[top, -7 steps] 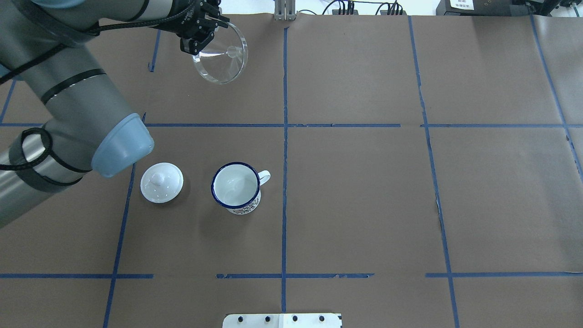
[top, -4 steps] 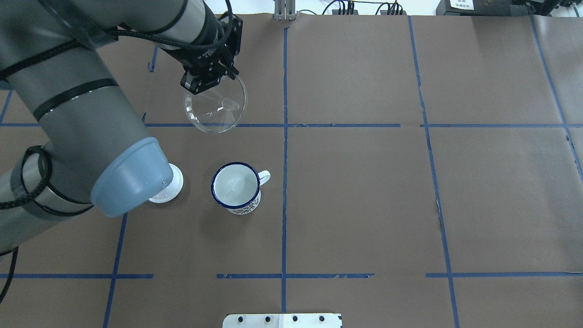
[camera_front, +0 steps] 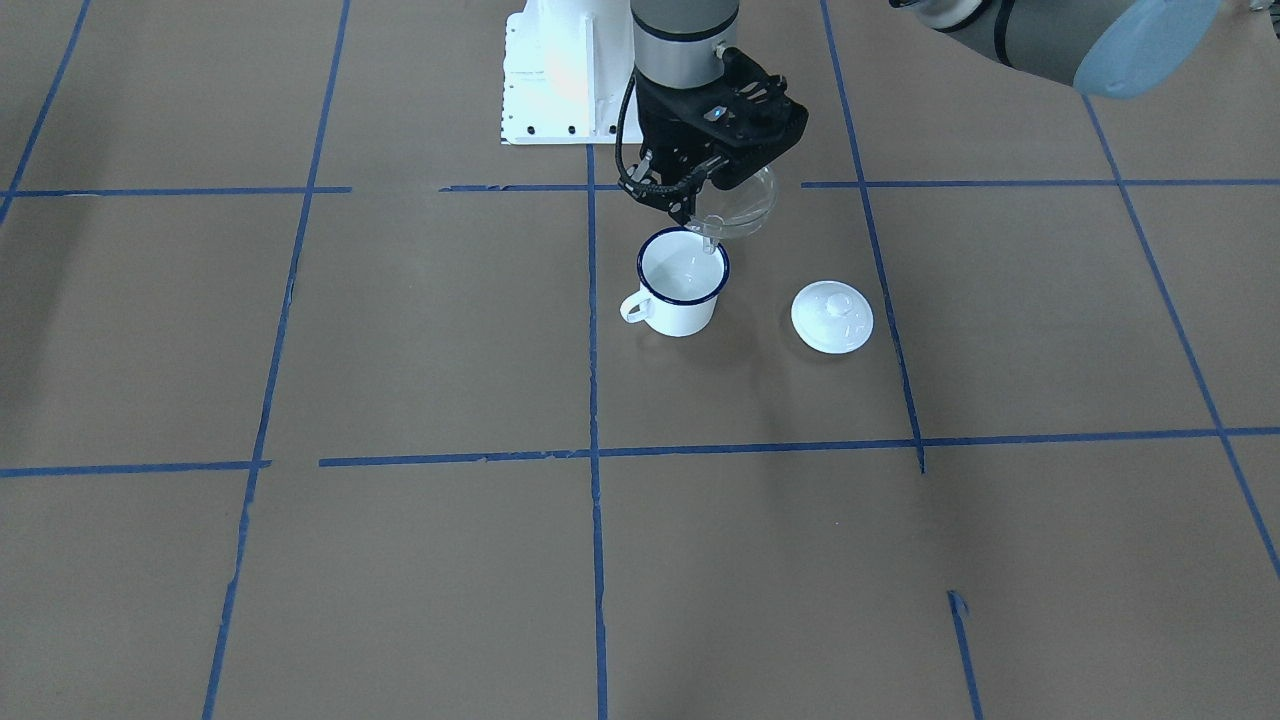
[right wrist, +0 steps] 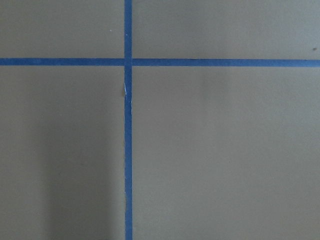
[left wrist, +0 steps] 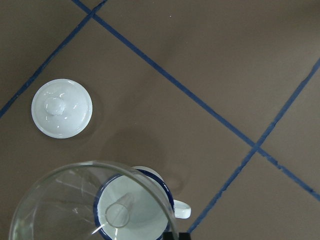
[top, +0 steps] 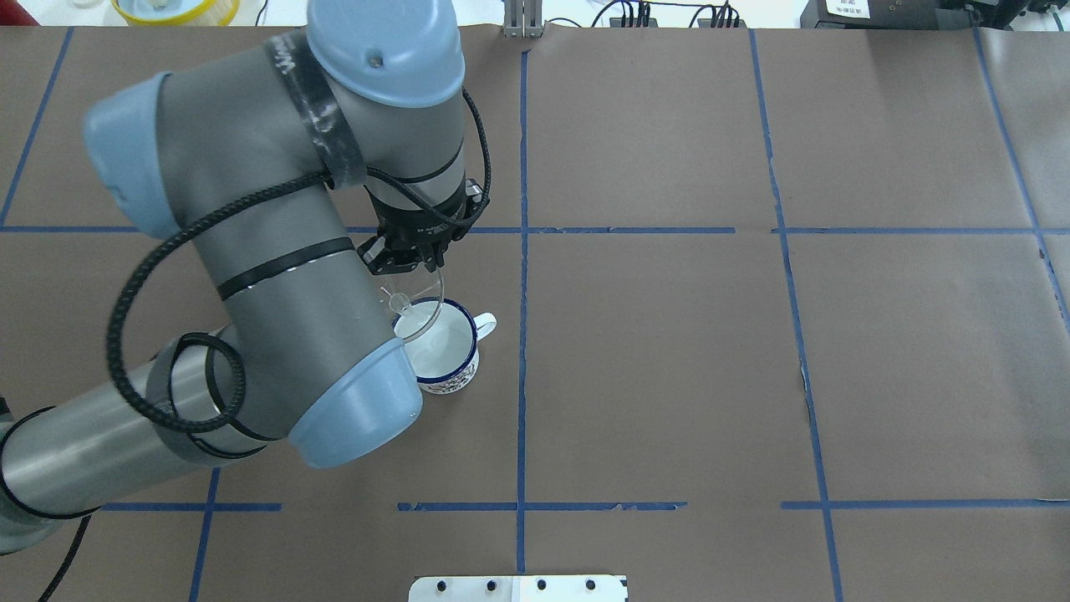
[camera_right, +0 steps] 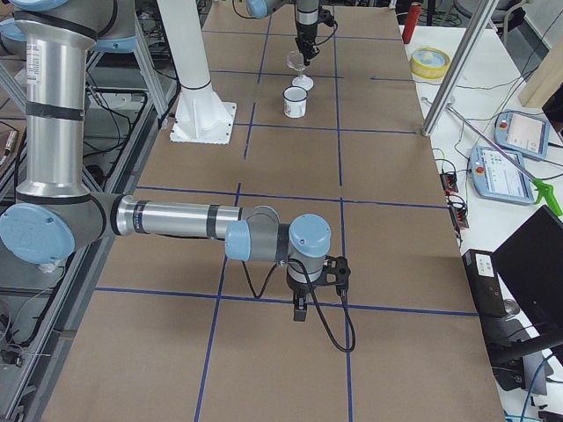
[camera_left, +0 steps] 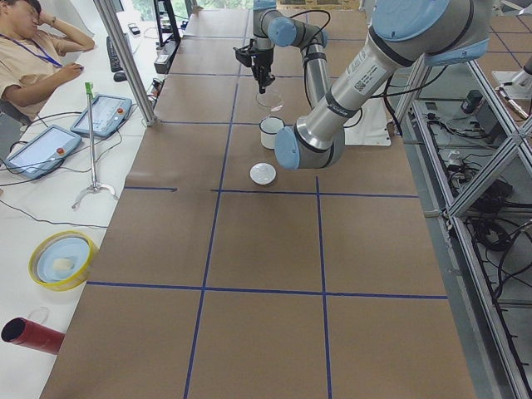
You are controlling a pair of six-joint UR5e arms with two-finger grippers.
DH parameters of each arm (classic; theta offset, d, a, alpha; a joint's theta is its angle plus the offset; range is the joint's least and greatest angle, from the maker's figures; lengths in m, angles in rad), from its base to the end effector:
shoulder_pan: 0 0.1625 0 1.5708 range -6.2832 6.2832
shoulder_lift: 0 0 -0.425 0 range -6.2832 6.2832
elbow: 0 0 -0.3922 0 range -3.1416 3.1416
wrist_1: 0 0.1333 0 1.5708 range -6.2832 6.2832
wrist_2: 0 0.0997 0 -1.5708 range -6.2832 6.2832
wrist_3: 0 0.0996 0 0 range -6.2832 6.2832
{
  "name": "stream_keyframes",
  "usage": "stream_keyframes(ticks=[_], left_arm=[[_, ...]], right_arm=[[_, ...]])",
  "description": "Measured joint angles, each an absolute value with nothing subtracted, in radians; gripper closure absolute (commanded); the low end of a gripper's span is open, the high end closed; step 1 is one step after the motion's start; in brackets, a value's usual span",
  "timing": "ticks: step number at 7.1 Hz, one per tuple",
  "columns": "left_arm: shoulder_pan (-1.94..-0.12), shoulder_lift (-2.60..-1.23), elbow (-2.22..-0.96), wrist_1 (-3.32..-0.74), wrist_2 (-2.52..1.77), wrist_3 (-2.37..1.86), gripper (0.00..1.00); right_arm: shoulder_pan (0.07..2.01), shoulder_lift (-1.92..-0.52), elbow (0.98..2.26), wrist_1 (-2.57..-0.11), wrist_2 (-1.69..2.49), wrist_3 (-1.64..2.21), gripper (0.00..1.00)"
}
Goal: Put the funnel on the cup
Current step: 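Carry the funnel with the left gripper over the mug opening, then lower the funnel into the mug and open the left gripper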
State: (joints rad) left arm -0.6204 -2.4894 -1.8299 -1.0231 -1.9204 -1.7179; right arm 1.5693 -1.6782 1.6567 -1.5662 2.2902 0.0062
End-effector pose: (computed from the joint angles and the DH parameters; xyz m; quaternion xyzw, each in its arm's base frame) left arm 0.4498 -0.4433 0.0750 -0.0892 0.3354 -0.3006 0.8884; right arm 0.0670 -0.4451 0.6701 -0.0093 -0.3519 0.0052 0.9360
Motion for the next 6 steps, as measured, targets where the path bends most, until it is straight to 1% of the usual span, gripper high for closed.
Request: stream_keyframes(ticks=[2, 6], left_arm=[[-0.599, -2.482, -1.740, -1.103, -1.922, -1.675, 1.00], [-0.555, -2.465, -1.660, -1.198, -1.921, -1.634, 1.00]], right_arm=[[1.569, -1.678, 1.657, -1.566, 2.290, 0.006, 0.00], [1.569, -1.678, 1.657, -1.566, 2.290, 0.006, 0.00]])
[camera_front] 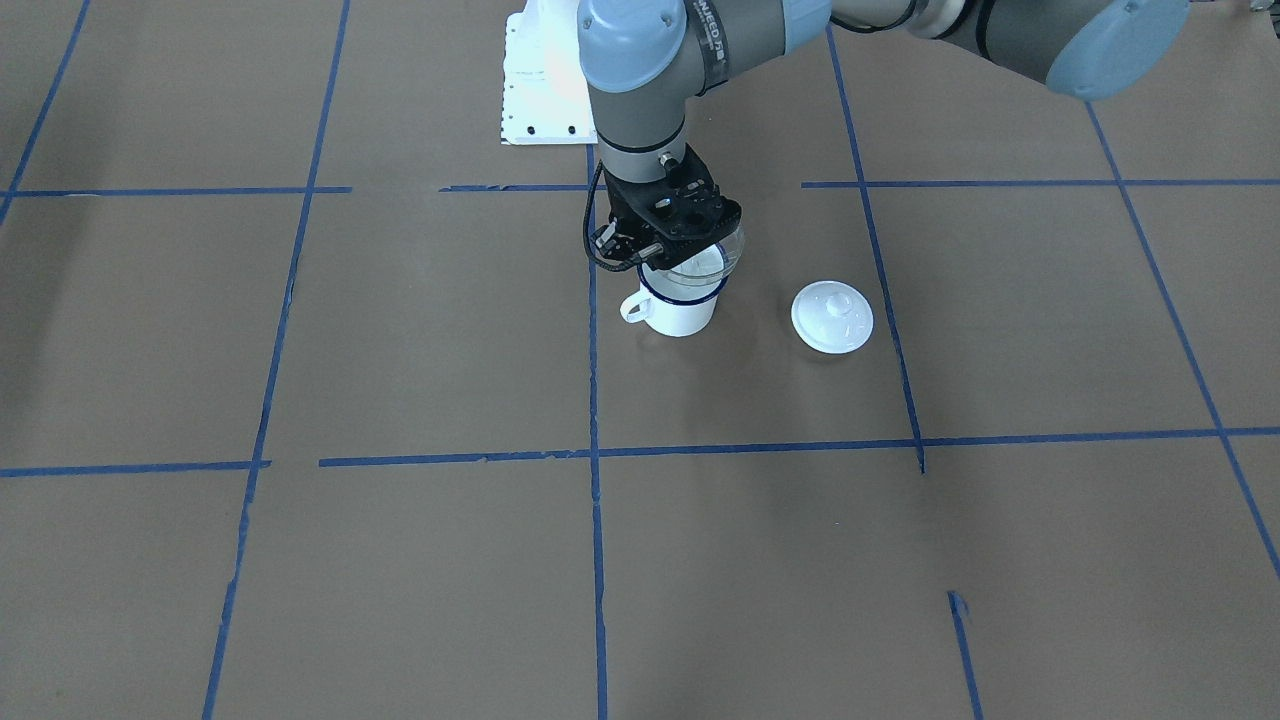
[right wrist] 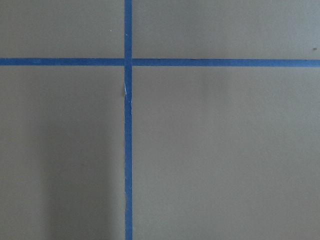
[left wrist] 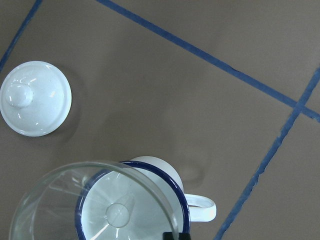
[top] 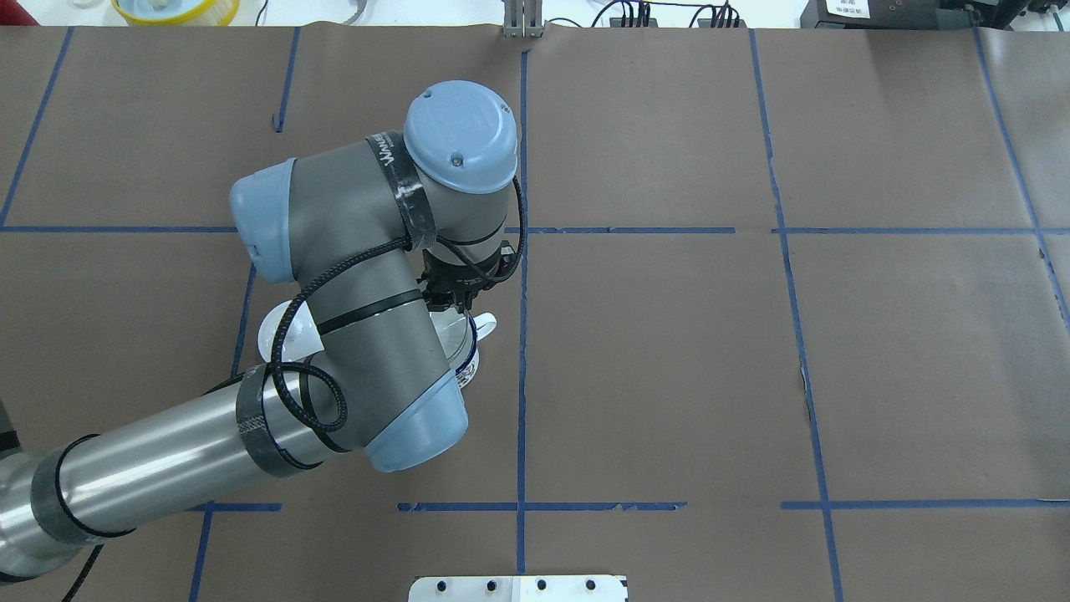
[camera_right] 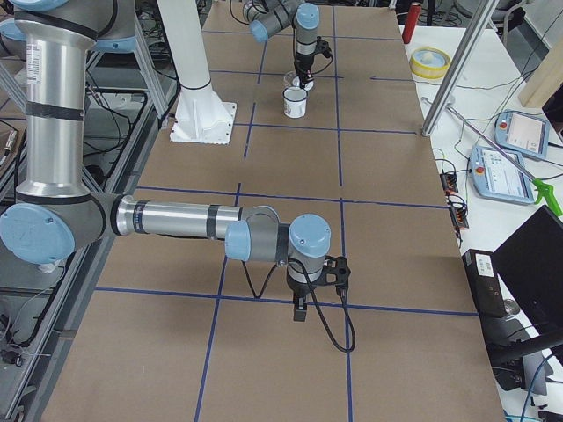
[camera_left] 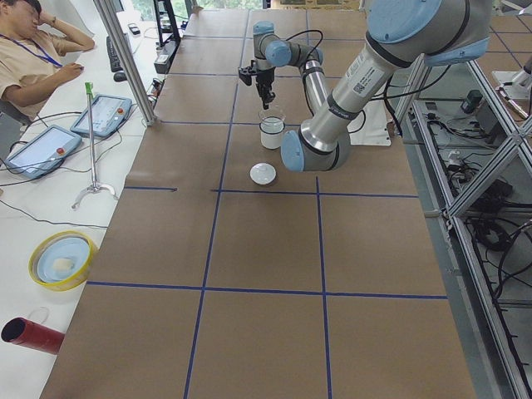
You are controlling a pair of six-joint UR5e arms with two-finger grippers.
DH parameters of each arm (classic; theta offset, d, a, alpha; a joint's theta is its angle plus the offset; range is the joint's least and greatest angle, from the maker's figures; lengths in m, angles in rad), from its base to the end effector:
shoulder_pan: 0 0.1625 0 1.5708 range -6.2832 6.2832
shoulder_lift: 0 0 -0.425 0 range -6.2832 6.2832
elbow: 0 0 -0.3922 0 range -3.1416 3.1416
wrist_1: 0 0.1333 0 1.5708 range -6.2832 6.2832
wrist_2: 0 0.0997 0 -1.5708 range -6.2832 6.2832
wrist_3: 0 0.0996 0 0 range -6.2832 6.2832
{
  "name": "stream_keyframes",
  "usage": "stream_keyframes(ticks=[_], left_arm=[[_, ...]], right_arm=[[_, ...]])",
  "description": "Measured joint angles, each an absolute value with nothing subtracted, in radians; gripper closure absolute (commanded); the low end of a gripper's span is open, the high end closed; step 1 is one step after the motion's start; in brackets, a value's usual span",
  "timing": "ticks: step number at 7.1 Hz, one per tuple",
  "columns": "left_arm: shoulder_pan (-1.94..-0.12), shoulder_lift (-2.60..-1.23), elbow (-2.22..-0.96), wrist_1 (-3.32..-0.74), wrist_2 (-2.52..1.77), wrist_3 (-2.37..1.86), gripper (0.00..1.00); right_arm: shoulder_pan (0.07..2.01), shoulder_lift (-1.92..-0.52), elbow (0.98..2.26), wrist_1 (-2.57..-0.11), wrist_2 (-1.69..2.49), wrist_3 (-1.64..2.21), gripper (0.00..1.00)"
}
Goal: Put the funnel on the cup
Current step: 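Lower the funnel into the mug and open the left gripper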
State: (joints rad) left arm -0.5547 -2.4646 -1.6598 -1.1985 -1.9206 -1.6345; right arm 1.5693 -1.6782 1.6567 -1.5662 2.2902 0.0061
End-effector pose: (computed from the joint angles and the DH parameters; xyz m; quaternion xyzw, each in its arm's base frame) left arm 0.5293 -0.4446 0.1219 -0.0891 0.3274 -0.2360 0.9106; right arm 0.0670 -0.4451 0.6701 -0.0093 -0.3519 0.0051 0.9360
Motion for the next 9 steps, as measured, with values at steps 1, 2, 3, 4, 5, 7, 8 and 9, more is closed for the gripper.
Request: stream_keyframes(ticks=[1, 2, 3, 4, 5, 7, 8, 9], left_arm=[[-0.553, -2.464, -1.640, -1.219, -1.920, -1.634, 1.00], [-0.553, -2.463, -1.629, -1.229, -1.920, -1.633, 1.00], [-0.551, -2.462, -1.622, -1.236, -1.919, -1.632, 1.00], [-0.548, -2.456, -1.619, -1.248, -1.918, -1.632, 1.00], [-0.541, -2.443, -1.618, -1.265, -1.918, -1.632, 1.00], [-0.536, -2.429, -1.619, -1.281, -1.918, -1.632, 0.88], [-0.536, -2.427, -1.625, -1.283, -1.918, -1.632, 0.01], [-0.536, -2.427, -1.631, -1.284, -1.919, -1.632, 0.00]], right_arm=[[1.569, -1.678, 1.657, -1.566, 2.290, 0.006, 0.00], [1.569, -1.678, 1.657, -1.566, 2.290, 0.006, 0.00], [1.569, -1.678, 1.657, -1.566, 2.290, 0.006, 0.00], [1.569, -1.678, 1.657, -1.566, 2.290, 0.006, 0.00], [1.569, -1.678, 1.657, -1.566, 2.290, 0.006, 0.00], [1.569, -1.678, 1.657, -1.566, 2.290, 0.006, 0.00], [1.569, -1.678, 1.657, -1.566, 2.290, 0.006, 0.00], [1.569, -1.678, 1.657, -1.566, 2.290, 0.006, 0.00]])
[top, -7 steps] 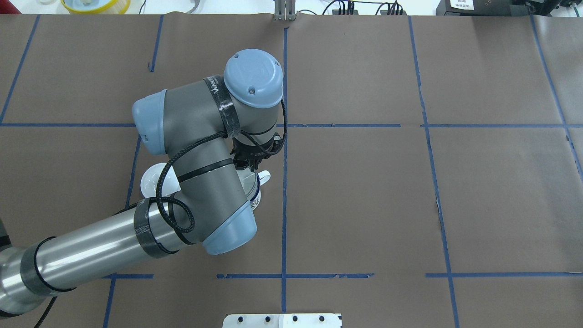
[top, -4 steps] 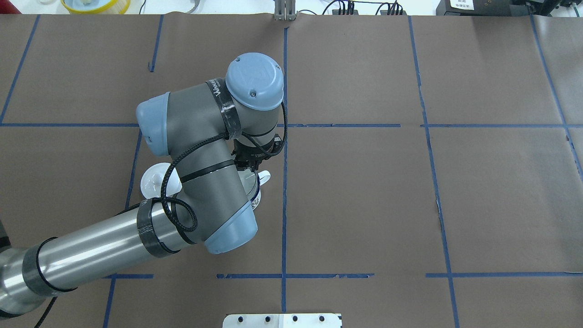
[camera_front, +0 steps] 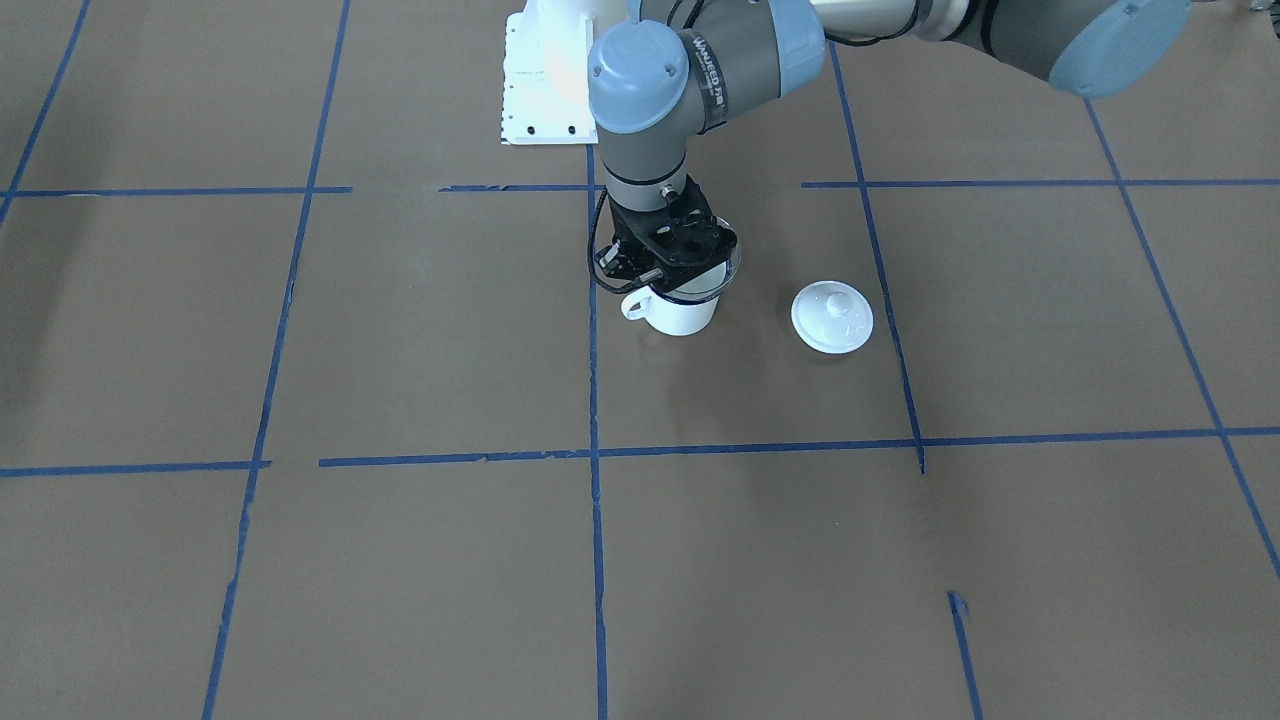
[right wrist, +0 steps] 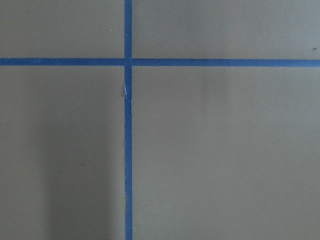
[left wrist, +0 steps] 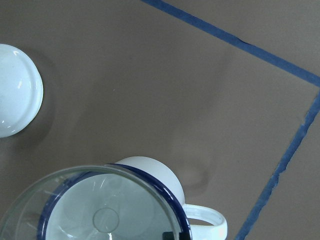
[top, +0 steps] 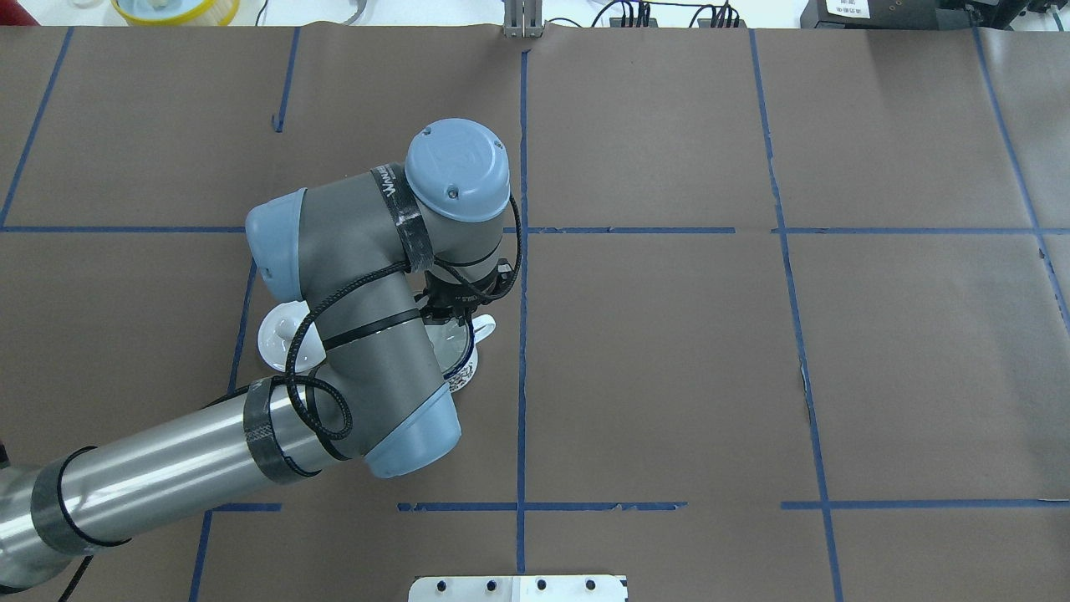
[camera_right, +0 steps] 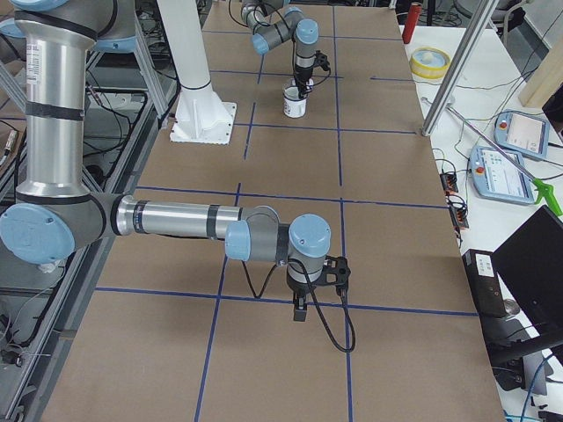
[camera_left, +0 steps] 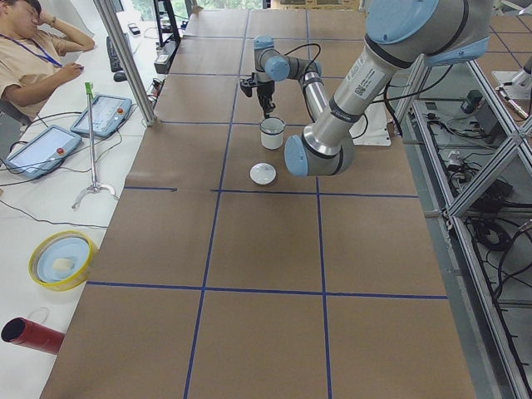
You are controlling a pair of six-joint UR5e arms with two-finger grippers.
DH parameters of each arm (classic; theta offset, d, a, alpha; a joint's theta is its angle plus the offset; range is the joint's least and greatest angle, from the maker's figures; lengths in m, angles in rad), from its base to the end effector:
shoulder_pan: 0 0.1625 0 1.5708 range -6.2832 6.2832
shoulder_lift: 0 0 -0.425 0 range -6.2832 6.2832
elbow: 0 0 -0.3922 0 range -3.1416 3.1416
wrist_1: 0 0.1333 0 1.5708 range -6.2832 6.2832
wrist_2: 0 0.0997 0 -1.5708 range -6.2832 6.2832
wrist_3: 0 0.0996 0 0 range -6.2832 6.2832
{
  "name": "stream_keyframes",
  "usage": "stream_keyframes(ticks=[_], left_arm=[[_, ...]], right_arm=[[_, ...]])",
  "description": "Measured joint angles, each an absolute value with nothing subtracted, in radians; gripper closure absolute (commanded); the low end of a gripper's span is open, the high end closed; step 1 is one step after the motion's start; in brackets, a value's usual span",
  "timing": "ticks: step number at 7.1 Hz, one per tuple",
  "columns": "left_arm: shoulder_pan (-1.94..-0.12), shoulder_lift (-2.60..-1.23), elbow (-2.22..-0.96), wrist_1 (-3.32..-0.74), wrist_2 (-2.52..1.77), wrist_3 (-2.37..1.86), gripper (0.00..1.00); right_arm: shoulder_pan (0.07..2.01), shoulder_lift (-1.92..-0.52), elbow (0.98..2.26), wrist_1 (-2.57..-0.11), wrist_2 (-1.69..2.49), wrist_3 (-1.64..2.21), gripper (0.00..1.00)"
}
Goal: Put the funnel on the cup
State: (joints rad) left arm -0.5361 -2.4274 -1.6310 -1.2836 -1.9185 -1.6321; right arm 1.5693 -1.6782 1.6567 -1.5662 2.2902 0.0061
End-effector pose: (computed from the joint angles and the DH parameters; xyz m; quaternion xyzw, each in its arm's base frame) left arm 0.5471 -0.4407 0.1466 -0.0881 0.3351 -0.2244 0.9108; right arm 0.0670 -0.4451 0.6701 -0.0093 -0.3519 0.0051 0.9360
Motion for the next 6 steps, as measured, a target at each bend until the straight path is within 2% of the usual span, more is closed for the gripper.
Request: stream_keyframes(ticks=[3, 4, 6], left_arm=[[-0.545, -2.426, -1.685, -1.280, -1.914, -1.610, 0.00], [-0.576, -2.399, -1.760, -1.273, -1.915, -1.545, 0.00], [-0.720, -2.258, -1.953, -1.273, -1.942, -1.264, 0.00]], right_arm=[[1.569, -1.678, 1.657, -1.566, 2.290, 0.006, 0.00], [1.569, -1.678, 1.657, -1.566, 2.290, 0.006, 0.00], [1.569, -1.678, 1.657, -1.566, 2.290, 0.006, 0.00]])
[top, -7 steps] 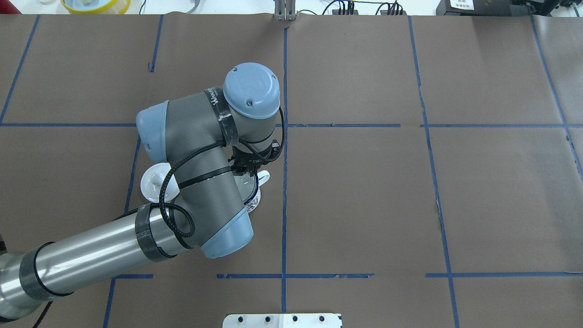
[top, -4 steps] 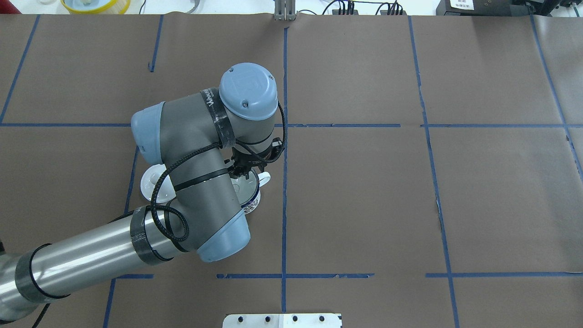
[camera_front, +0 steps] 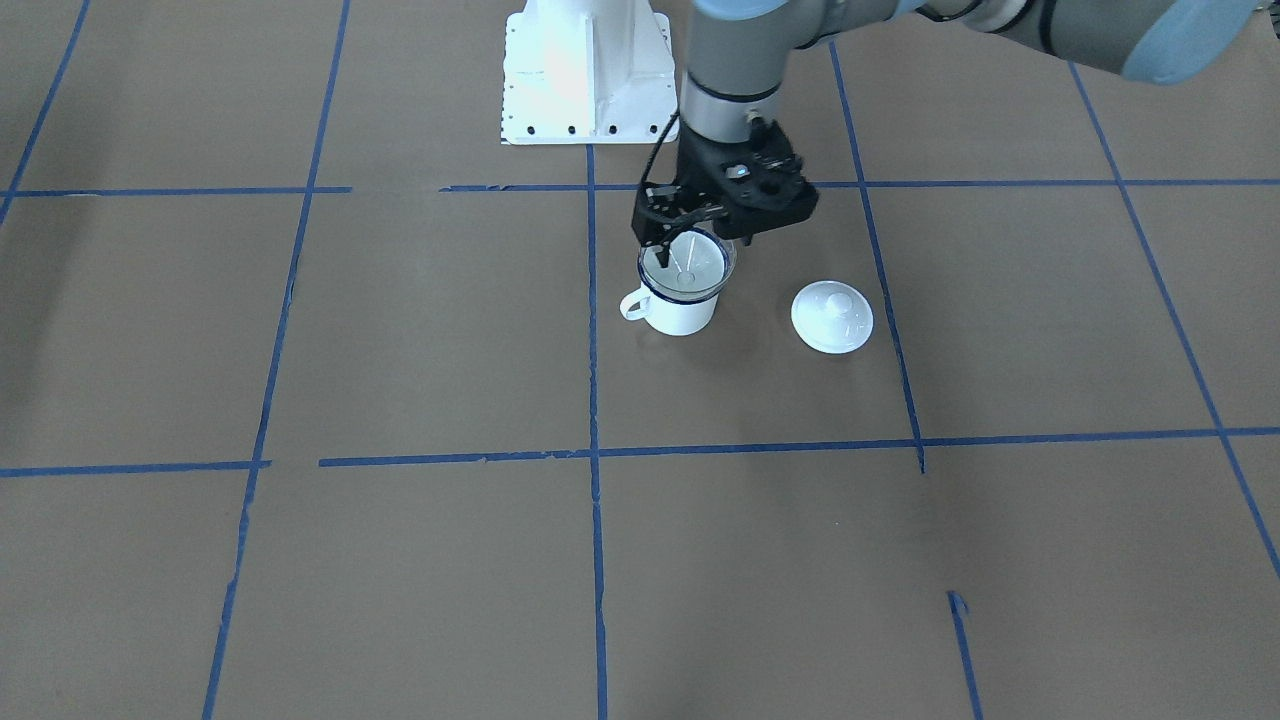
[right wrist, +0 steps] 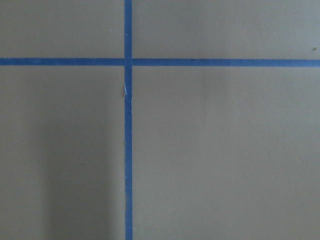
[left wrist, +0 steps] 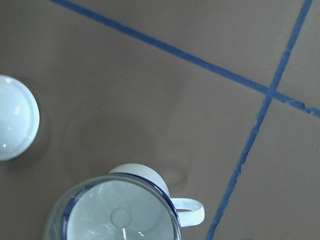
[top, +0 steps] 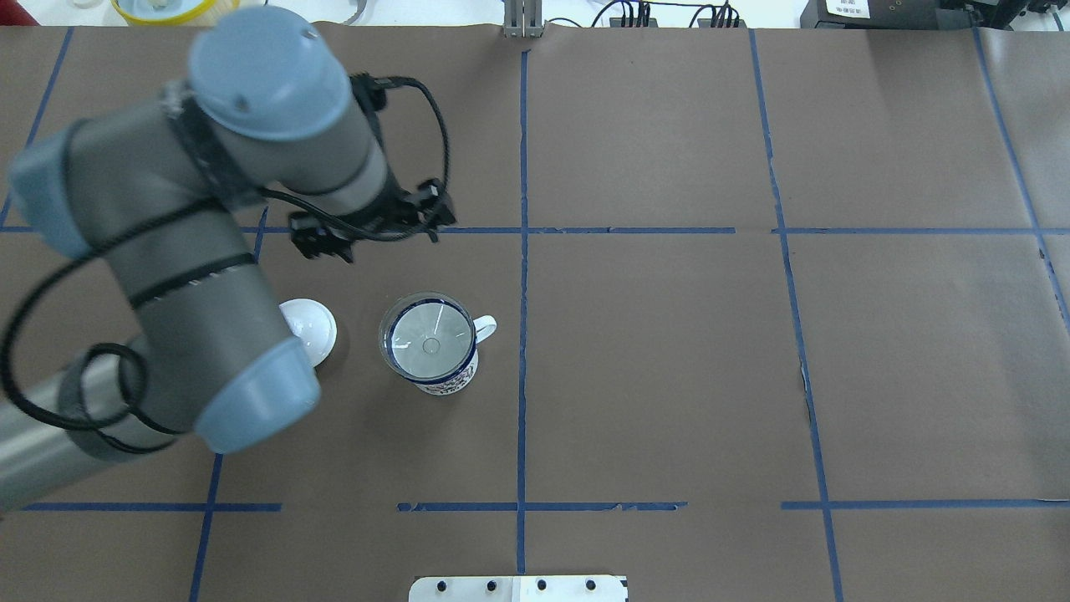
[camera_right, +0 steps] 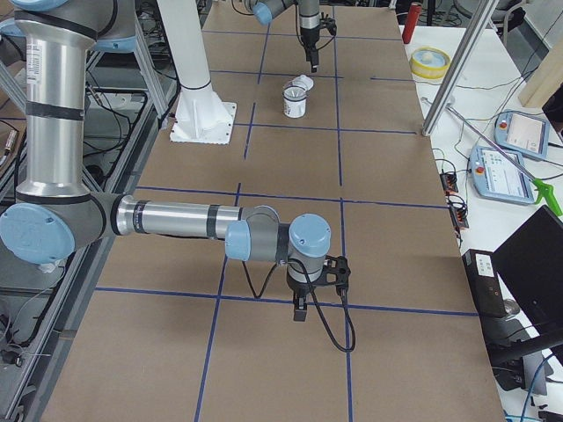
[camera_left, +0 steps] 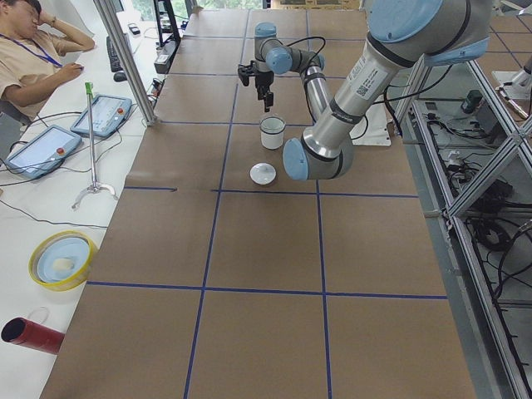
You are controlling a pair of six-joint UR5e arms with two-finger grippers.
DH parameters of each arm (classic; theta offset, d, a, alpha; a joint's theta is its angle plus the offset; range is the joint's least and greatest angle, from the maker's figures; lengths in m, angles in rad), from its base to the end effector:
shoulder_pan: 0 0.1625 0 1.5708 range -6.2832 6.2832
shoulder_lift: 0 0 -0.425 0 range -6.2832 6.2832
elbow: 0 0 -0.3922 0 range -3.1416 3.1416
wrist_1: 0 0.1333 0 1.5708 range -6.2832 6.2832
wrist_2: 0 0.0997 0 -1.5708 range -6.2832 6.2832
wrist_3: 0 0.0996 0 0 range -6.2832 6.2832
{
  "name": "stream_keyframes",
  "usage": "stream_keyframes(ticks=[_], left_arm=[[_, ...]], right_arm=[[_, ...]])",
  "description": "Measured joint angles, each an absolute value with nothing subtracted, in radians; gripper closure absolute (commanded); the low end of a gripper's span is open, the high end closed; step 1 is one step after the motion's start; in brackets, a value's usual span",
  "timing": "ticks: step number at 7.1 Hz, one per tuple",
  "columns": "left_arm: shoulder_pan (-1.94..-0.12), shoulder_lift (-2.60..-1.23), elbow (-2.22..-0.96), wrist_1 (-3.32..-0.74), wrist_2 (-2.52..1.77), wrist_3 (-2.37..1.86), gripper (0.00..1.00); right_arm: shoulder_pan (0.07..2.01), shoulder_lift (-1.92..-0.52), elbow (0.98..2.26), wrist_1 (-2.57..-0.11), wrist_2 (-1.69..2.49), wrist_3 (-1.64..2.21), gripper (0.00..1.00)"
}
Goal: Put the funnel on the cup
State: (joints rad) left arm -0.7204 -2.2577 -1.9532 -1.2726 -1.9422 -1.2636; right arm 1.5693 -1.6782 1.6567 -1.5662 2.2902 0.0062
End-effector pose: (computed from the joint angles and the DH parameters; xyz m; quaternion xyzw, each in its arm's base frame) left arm 0.3825 -0.4650 0.1443 0.0327 0.4060 -0.1188 0.9055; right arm 0.0670 -0.4451 0.6701 -0.0093 -0.3519 0.0052 0.9360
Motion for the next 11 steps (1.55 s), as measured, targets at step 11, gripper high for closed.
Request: stream_keyframes(ticks=[11], left_arm=[[-1.555, -1.612, -1.608, -1.338, -2.362, 0.148, 0.00]], right_arm=[[1.569, -1.678, 1.657, -1.566, 2.290, 0.006, 0.00]])
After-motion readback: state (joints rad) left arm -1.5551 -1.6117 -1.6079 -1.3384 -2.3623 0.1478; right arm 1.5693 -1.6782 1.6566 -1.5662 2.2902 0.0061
